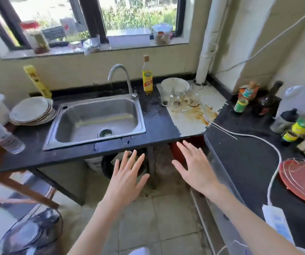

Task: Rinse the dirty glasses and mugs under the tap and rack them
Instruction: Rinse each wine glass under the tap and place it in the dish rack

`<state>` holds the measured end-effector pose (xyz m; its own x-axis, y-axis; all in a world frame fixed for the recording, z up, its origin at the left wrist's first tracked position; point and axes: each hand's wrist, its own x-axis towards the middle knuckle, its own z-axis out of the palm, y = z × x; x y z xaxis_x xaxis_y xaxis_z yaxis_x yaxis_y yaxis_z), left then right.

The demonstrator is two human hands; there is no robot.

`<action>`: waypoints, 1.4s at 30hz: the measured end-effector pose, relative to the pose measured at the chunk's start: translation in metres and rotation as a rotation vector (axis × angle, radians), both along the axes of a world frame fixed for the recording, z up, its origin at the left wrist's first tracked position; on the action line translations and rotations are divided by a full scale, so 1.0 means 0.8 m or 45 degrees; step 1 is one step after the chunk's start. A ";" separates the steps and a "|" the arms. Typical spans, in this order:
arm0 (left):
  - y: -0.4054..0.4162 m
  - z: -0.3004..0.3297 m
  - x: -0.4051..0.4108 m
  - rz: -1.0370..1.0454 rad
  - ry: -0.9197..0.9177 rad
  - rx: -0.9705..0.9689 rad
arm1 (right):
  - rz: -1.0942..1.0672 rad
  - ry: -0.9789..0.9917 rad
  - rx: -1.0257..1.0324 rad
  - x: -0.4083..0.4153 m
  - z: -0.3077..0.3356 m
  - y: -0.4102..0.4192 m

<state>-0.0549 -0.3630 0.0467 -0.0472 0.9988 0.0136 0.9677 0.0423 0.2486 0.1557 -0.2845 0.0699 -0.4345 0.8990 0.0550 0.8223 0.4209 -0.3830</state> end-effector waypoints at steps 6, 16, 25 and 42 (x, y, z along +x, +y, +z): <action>0.105 -0.007 -0.040 0.004 -0.009 -0.068 | -0.040 -0.009 -0.059 -0.030 -0.004 0.117; 0.337 -0.001 -0.118 -0.203 0.077 -0.049 | -0.314 0.001 -0.111 -0.070 -0.008 0.330; 0.449 -0.018 -0.120 -0.227 -0.030 -0.108 | -0.461 -0.163 -0.133 -0.054 -0.025 0.491; 0.470 -0.052 -0.079 0.165 -0.218 -0.175 | -0.056 -0.515 -0.279 -0.041 -0.053 0.574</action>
<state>-0.1181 0.0131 0.0048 -0.1648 0.9762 -0.1411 0.8963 0.2080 0.3916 0.1230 0.1751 0.0274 -0.3430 0.8887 -0.3042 0.9393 0.3270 -0.1037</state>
